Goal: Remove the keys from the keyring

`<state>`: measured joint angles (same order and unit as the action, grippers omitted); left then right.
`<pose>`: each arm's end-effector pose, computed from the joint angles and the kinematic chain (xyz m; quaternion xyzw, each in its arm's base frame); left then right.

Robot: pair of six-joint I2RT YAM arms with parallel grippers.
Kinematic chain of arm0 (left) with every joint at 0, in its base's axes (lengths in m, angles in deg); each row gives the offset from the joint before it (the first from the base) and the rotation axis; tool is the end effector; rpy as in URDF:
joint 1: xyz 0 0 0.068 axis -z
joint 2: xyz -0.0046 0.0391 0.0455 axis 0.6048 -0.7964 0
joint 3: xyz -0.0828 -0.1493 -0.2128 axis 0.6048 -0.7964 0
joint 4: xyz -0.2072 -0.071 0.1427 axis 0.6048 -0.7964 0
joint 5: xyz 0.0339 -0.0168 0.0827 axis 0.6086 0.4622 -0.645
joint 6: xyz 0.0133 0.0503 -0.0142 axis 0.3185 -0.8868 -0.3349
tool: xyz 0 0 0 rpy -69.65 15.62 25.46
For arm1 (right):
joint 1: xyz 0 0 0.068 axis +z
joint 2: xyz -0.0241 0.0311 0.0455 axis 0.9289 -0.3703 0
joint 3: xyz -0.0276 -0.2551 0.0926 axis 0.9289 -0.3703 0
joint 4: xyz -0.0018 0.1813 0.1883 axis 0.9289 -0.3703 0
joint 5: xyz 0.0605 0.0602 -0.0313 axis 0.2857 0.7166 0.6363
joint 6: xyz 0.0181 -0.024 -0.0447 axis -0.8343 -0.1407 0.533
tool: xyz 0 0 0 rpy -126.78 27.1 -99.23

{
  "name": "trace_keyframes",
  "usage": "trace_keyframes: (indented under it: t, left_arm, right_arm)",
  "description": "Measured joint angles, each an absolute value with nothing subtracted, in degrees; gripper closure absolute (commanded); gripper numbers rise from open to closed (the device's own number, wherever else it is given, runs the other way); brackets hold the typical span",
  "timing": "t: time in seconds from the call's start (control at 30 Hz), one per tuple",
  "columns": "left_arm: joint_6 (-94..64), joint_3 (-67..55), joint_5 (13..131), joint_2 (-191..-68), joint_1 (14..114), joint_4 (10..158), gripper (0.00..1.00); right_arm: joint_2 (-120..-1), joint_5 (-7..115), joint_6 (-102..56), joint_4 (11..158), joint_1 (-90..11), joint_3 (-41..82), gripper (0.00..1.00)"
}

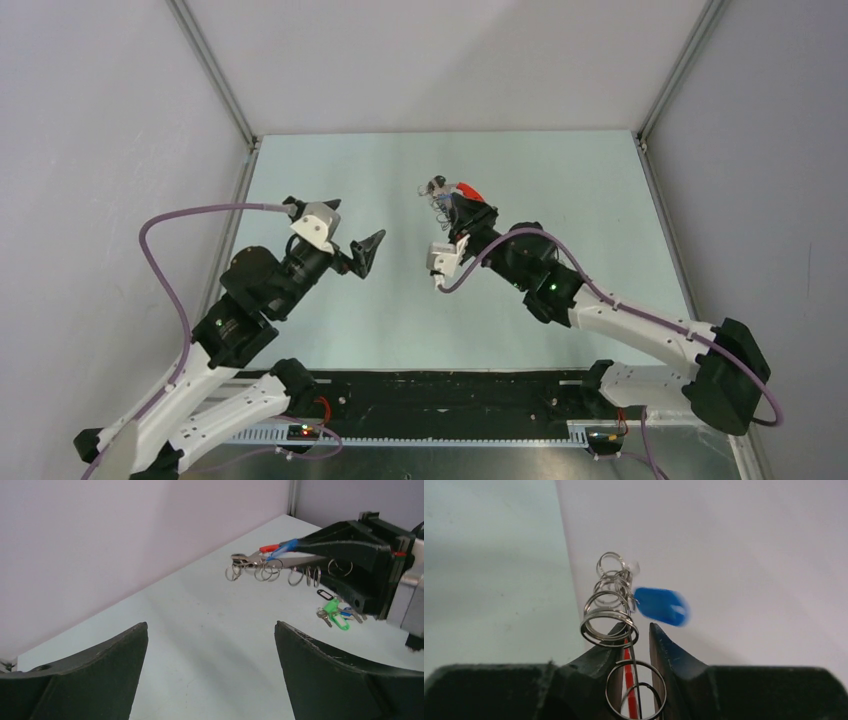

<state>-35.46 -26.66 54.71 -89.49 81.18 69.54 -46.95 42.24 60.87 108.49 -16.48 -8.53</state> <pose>0.1008 -0.0893 0.3977 0.2519 0.6394 -0.1653 0.7074 0.1742 0.2172 0.3307 -0.6122 0.3213 -0.1818 0.6992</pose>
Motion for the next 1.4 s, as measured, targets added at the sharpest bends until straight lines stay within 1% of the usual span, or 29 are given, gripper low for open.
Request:
trace_keyframes:
  t: [0.13,0.27,0.43,0.63,0.77,0.9,1.03,1.2,1.4]
  left_arm:
    - [-35.35,-27.16,54.38,-89.8,81.05,70.15,0.0]
    - [-35.02,-27.69,54.18,-90.14,80.94,70.26,0.0]
    - [-34.56,-27.69,55.32,-91.06,80.79,70.26,0.0]
    - [-34.43,-27.69,58.23,-91.57,80.52,70.26,0.0]
    - [-34.32,-27.69,59.38,-91.52,80.5,70.28,0.0]
    - [-34.34,-27.69,61.13,-91.46,80.37,70.28,0.0]
    - [-34.36,-27.71,63.47,-91.5,80.35,70.28,0.0]
    - [-34.58,-27.71,66.01,-91.96,80.31,70.3,0.0]
    - [-34.65,-27.71,71.01,-94.6,80.31,70.7,0.0]
  right_arm:
    - [-44.72,42.59,59.69,105.28,-17.11,-7.55,1.0]
    - [-39.26,48.25,57.26,103.09,-17.61,-6.56,1.0]
    - [-33.93,52.27,54.07,99.64,-19.56,-5.86,1.0]
    - [-27.28,63.57,48.87,92.99,-19.1,-5.86,1.0]
    - [-24.79,72.03,44.23,90.81,-21.26,-5.86,1.0]
    - [-25.49,69.8,42.75,90.33,-21.76,-5.82,1.0]
    - [-26.23,71.2,42.75,87.22,-20.23,-5.82,1.0]
    - [-27.85,65.47,46.48,86.35,-16.5,-5.49,1.0]
    - [-28.7,63.81,47.82,85.82,-15.78,-5.49,1.0]
